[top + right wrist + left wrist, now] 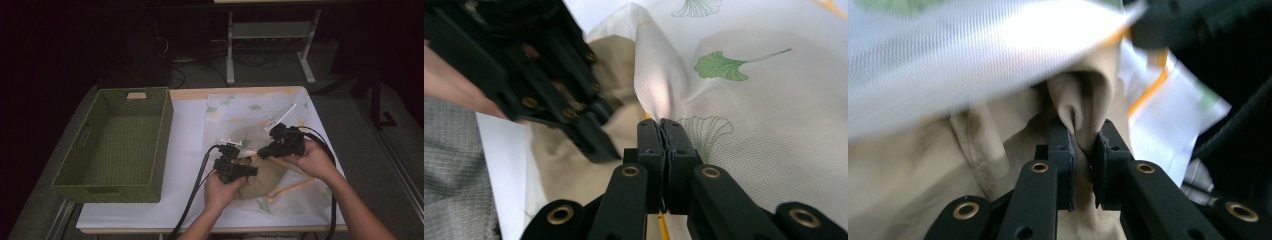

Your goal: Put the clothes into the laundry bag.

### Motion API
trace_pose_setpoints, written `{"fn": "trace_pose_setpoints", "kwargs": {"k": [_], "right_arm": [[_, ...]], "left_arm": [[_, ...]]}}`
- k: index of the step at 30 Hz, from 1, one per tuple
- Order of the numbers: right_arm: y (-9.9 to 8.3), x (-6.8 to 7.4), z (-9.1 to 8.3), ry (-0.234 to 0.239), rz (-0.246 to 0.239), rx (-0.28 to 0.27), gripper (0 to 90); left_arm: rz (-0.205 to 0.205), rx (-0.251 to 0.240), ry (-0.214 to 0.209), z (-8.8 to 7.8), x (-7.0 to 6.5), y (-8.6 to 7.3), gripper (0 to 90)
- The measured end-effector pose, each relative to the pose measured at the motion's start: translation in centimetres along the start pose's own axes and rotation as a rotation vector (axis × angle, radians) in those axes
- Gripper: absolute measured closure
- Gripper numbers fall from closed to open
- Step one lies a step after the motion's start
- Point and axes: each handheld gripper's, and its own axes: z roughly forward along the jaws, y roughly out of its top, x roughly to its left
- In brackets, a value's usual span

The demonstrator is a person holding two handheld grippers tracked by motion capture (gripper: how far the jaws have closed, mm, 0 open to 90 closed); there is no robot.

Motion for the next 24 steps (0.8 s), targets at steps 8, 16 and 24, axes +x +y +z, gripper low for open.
{"fn": "trace_pose_setpoints", "kwargs": {"k": [8, 16, 24], "right_arm": [[-0.4, -0.4, -0.3, 0.003, 0.024, -0.003, 87.6], [-1.0, -1.0, 0.4, 0.016, 0.054, -0.008, 87.5], [-1.2, -1.0, 0.5, 0.013, 0.056, -0.010, 87.3]], "left_arm": [[-0.008, 0.007, 0.014, 0.8, 0.3, 0.1, 73.7], [0.017, 0.058, 0.047, -3.5, 1.1, -2.1, 53.1], [-0.023, 0.087, 0.061, -4.9, 2.3, -4.4, 41.3]]}}
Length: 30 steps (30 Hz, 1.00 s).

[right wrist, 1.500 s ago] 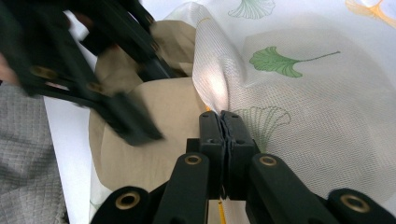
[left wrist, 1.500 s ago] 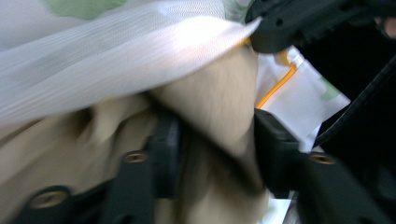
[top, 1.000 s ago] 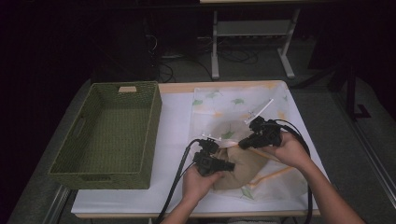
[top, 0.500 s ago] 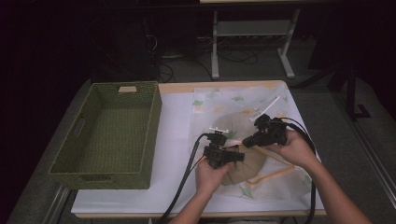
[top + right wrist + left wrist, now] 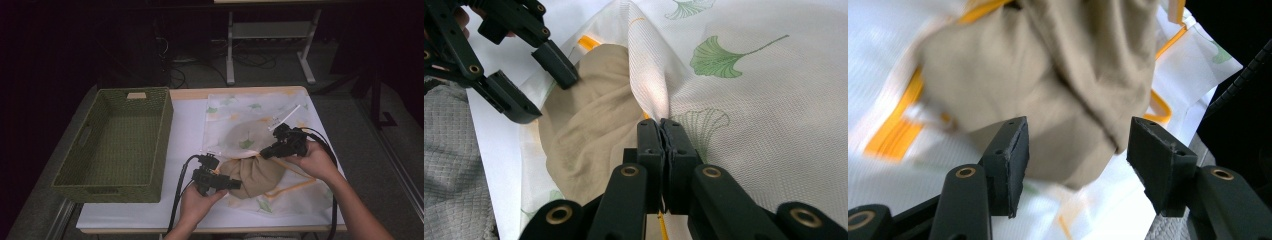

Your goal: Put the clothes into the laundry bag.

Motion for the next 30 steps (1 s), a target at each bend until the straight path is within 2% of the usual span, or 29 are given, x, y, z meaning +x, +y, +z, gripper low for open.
{"fn": "trace_pose_setpoints", "kwargs": {"k": [3, 6, 8, 9, 12, 13, 14, 15, 17, 18, 21, 22, 25, 28, 30], "right_arm": [[0.0, 0.0, 0.1, 0.004, 0.005, 0.002, 87.2], [-0.1, 0.1, 0.1, 0.003, 0.004, 0.003, 87.1], [-0.1, 0.0, 0.1, 0.006, 0.004, 0.002, 87.1], [0.0, 0.0, 0.2, 0.005, 0.001, 0.001, 87.1], [0.0, 0.1, 0.3, 0.007, 0.000, 0.004, 87.1], [0.0, 0.1, 0.4, 0.008, -0.005, 0.003, 87.1], [0.1, 0.2, 0.6, 0.011, -0.006, 0.005, 87.1], [0.1, 0.2, 0.6, 0.011, -0.006, 0.005, 87.1], [0.1, 0.3, 0.6, 0.012, -0.012, 0.006, 87.1], [0.1, 0.5, 0.5, 0.014, -0.015, 0.006, 87.2], [0.1, 0.6, 0.3, 0.015, -0.019, 0.007, 87.3], [0.3, 0.8, 0.0, 0.017, -0.029, 0.006, 87.3], [0.4, 1.1, -0.3, 0.013, -0.043, -0.001, 87.3], [0.7, 1.4, -0.7, 0.012, -0.045, 0.000, 87.3], [0.8, 1.4, -0.9, 0.012, -0.043, -0.001, 87.3]], "left_arm": [[-0.024, 0.018, 0.011, 0.0, 0.5, -0.6, 40.5], [-0.029, 0.053, 0.031, 0.1, 0.8, -1.0, 40.1], [-0.053, 0.057, 0.010, 0.4, 1.1, -1.1, 39.9], [-0.054, 0.059, 0.012, 0.6, 1.2, -1.0, 40.5], [-0.069, 0.057, -0.002, 1.1, 1.2, -0.8, 47.7], [-0.074, 0.054, -0.006, 1.3, 1.2, -0.6, 47.7], [-0.070, 0.043, -0.003, 1.6, 1.1, -0.5, 61.8], [-0.066, 0.037, -0.014, 1.9, 1.1, -0.3, 61.8], [-0.071, 0.030, -0.029, 2.6, 1.1, 0.1, 72.5], [-0.064, 0.031, -0.023, 3.2, 1.2, 0.5, 78.8], [-0.064, 0.014, -0.024, 3.6, 1.1, 0.8, 82.9], [-0.060, -0.019, -0.021, 3.7, 0.9, 1.2, 84.8], [-0.062, -0.045, -0.026, 4.0, 0.7, 1.7, 85.5], [-0.070, -0.109, -0.024, 4.3, 0.3, 2.7, 85.9], [-0.096, -0.151, -0.028, 4.6, 0.4, 3.3, 85.8]]}}
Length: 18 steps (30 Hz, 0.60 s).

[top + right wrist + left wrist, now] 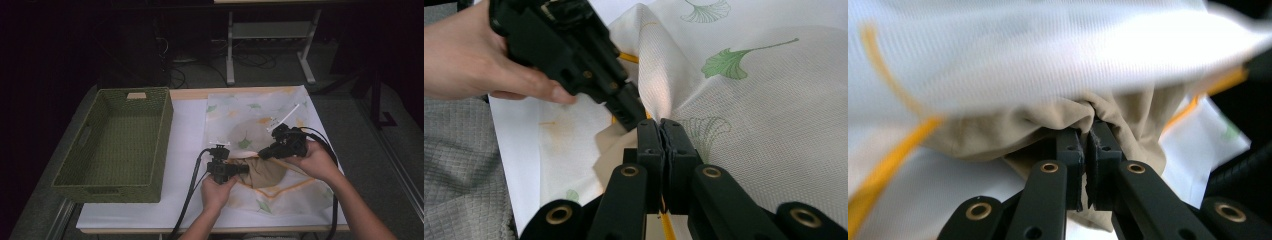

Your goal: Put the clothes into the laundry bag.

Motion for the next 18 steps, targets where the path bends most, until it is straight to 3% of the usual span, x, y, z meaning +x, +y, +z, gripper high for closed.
{"fn": "trace_pose_setpoints", "kwargs": {"k": [3, 4, 6, 7, 8, 12, 14, 16, 18], "right_arm": [[-0.1, 0.0, 0.1, 0.001, 0.012, -0.002, 87.2], [-0.3, -0.1, 0.2, 0.009, 0.015, -0.002, 87.2], [-0.7, -0.3, 0.5, 0.014, 0.022, 0.006, 87.1], [-1.0, -0.5, 0.8, 0.018, 0.032, 0.005, 87.0], [-1.1, -0.6, 1.0, 0.022, 0.038, 0.001, 86.9], [-1.3, -0.7, 1.2, 0.025, 0.043, -0.002, 86.7], [-1.5, -0.8, 1.3, 0.025, 0.039, -0.007, 86.6], [-1.5, -0.7, 1.4, 0.024, 0.042, -0.006, 86.6], [-1.6, -0.6, 1.6, 0.026, 0.044, -0.002, 86.5]], "left_arm": [[0.002, 0.010, 0.012, 0.0, 0.1, -0.1, 84.8], [0.019, 0.027, 0.021, -0.1, 0.1, -0.3, 83.7], [0.029, 0.049, 0.029, -0.5, 0.2, -0.7, 78.2], [0.035, 0.080, 0.013, -0.9, 0.2, -1.0, 67.8], [0.053, 0.099, 0.017, -1.0, 0.1, -1.3, 63.9], [0.082, 0.134, -0.011, -1.4, -0.4, -2.1, 54.8], [0.111, 0.170, -0.007, -0.8, -0.9, -2.7, 56.7], [0.127, 0.167, 0.012, -0.4, -1.1, -2.8, 61.8], [0.119, 0.171, 0.012, 0.4, -1.1, -2.7, 70.1]]}}
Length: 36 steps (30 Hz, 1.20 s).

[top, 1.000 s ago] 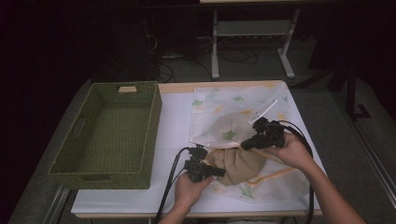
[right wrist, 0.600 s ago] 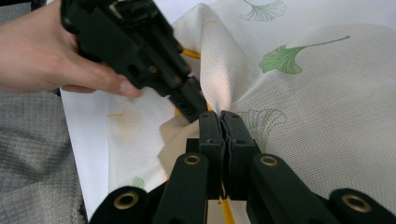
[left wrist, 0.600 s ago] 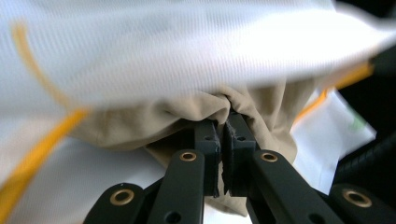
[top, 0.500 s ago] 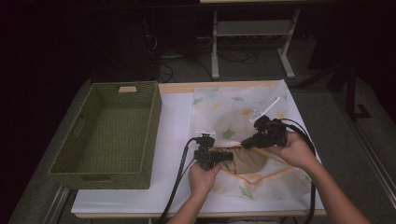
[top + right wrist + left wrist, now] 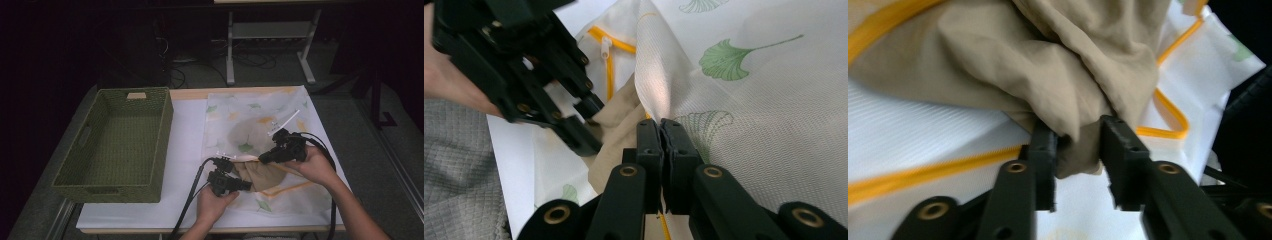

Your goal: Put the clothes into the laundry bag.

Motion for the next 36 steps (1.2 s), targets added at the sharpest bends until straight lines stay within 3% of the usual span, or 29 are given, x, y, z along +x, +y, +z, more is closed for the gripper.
{"fn": "trace_pose_setpoints", "kwargs": {"k": [2, 11, 15, 22, 29, 36], "right_arm": [[-0.2, 0.1, 0.2, 0.003, 0.001, 0.002, 86.6], [0.1, 0.6, -1.2, -0.014, -0.014, 0.008, 86.8], [-0.5, 0.5, -0.8, 0.007, -0.005, 0.012, 86.6], [-1.8, 0.3, 0.5, 0.029, 0.008, 0.037, 86.1], [-2.4, 0.5, 0.6, 0.042, -0.008, 0.051, 86.0], [-3.3, -0.2, 0.4, 0.022, 0.018, 0.058, 86.1]], "left_arm": [[-0.004, -0.022, 0.004, 0.3, 0.0, 0.3, 81.3], [-0.096, -0.175, -0.009, 1.1, 0.4, 2.1, 84.2], [-0.041, -0.129, 0.026, -0.1, 0.2, 1.1, 76.0], [-0.026, -0.094, 0.040, -3.3, 0.8, -0.6, 72.3], [-0.040, -0.106, 0.073, -6.0, 1.8, -1.8, 70.0], [-0.063, -0.110, 0.117, -8.1, 2.8, -2.7, 66.5]]}}
